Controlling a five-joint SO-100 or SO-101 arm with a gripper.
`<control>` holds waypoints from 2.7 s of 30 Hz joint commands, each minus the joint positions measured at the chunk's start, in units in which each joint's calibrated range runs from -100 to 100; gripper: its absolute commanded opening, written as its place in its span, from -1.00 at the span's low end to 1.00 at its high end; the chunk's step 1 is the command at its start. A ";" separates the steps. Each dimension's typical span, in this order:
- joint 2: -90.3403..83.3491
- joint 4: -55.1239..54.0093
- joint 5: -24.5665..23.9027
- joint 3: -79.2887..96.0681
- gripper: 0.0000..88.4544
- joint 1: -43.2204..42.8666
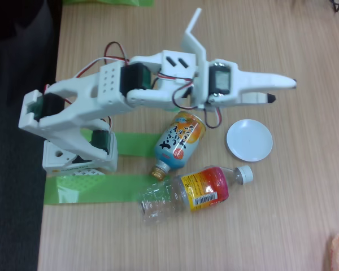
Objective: Pick up the plastic bottle and stand it up on the white place
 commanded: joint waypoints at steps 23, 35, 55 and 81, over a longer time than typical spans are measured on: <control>11.28 29.58 -26.51 -14.38 -0.37 -2.69; 18.92 26.92 -28.45 -12.11 -0.18 -2.92; 39.08 26.32 -27.83 -12.93 0.16 1.01; 45.55 26.41 -27.88 -12.84 0.16 0.12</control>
